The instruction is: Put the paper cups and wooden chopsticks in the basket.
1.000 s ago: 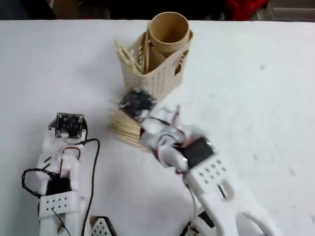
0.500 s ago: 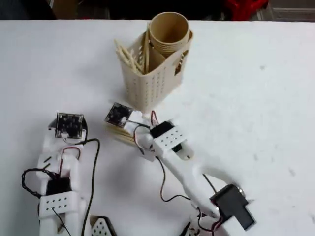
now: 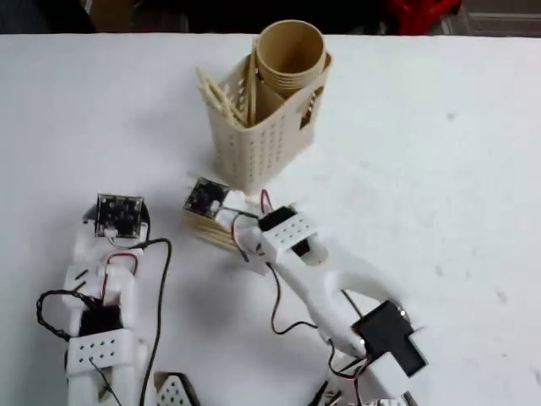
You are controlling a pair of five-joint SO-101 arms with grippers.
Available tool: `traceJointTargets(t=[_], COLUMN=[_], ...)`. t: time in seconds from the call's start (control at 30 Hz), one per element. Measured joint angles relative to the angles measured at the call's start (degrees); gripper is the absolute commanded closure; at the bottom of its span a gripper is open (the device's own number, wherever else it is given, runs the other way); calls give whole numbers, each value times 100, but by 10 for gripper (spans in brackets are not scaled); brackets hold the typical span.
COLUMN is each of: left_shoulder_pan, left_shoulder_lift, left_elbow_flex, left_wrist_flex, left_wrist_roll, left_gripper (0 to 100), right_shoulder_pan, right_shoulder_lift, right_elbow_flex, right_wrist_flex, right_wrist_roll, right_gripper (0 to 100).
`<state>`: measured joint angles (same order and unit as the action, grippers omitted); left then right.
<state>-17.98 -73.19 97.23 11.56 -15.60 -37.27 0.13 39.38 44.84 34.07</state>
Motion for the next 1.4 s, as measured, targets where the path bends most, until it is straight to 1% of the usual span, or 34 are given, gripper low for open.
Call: traceJointTargets(t=[0.03, 0.4, 0.53, 0.6, 0.77, 0.9, 1.07, 1.27, 1.4], left_shoulder_pan=[0, 0, 0, 0, 0, 0, 0, 0, 0], left_shoulder_lift=[0, 0, 0, 0, 0, 0, 0, 0, 0], left_elbow_flex=[0, 0, 0, 0, 0, 0, 0, 0, 0], left_wrist_flex=[0, 0, 0, 0, 0, 0, 0, 0, 0], left_wrist_roll=[0, 0, 0, 0, 0, 0, 0, 0, 0], left_gripper=[810, 810, 810, 810, 810, 810, 810, 810, 810], right_shoulder_pan=[0, -18, -18, -18, -18, 9, 35, 281, 273], right_shoulder_lift=[-44, -422, -413, -237, 176, 281, 53, -1029, -1688], right_elbow_flex=[0, 35, 35, 35, -149, -237, -229, -211, -185], right_wrist_flex=[0, 308, 308, 273, 211, 158, 273, 651, 879], right_wrist_roll=[0, 0, 0, 0, 44, 53, 53, -185, -255], right_gripper=[985, 974, 875, 856, 909, 985, 982, 982, 981])
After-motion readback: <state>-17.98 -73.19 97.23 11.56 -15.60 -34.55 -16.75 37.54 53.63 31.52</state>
